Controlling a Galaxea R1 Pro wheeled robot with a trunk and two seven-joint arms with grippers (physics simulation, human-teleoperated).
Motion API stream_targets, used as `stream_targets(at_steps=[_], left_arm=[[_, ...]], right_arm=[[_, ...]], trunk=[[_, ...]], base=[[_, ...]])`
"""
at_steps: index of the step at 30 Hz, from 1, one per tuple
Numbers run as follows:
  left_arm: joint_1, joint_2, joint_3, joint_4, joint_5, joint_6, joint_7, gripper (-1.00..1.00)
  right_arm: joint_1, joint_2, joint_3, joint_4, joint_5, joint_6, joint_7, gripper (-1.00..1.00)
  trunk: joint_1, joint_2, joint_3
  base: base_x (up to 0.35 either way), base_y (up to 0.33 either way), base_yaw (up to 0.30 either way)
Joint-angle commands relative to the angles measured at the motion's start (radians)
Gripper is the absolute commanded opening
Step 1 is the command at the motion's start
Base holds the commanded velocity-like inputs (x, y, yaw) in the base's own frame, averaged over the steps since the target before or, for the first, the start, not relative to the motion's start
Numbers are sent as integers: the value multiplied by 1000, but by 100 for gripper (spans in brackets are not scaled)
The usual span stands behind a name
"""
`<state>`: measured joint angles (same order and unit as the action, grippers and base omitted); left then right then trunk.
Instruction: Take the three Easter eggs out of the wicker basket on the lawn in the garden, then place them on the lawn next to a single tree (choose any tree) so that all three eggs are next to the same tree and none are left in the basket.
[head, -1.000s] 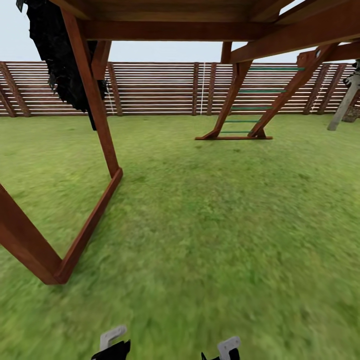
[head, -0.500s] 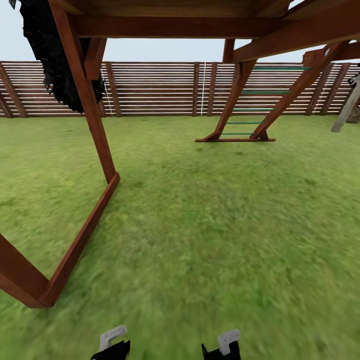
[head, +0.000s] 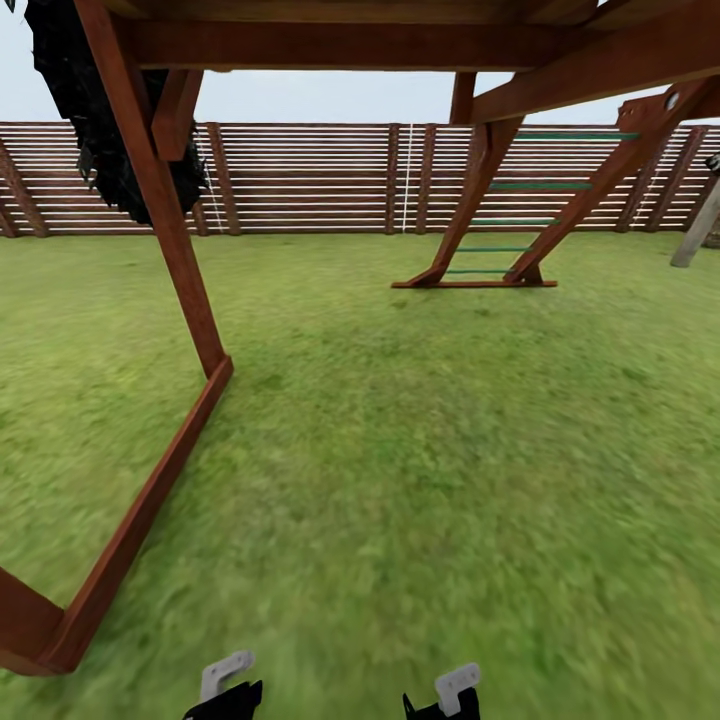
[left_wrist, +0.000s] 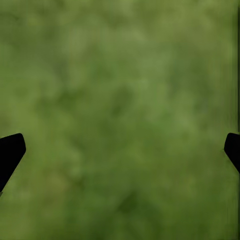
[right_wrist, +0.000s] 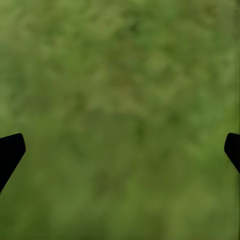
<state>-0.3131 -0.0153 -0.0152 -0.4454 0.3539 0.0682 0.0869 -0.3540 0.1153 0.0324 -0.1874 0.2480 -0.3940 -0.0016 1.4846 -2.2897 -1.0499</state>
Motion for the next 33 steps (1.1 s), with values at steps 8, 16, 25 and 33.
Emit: stream_targets(at_steps=[8,16,25,33], left_arm=[[0,1,-2,-3,7,5,5,100],[0,0,-2,-3,7,5,5,100],[0,1,-2,-3,5,5,5,100],[0,0,-2,-3,6,5,5,100]], right_arm=[[-1,2,3,-1,1,4,-2,100],[-2,-3,-2,-21,3,1,-4,100],[-2,-2,10,-39,12,-5,-3,100],[-2,-5,6,-27,4,-6,-4,100]], trunk=[[0,0,-1],[0,0,-1],[0,0,-1],[0,0,-1]], base=[[336,0,0],[336,0,0],[336,0,0],[336,0,0]])
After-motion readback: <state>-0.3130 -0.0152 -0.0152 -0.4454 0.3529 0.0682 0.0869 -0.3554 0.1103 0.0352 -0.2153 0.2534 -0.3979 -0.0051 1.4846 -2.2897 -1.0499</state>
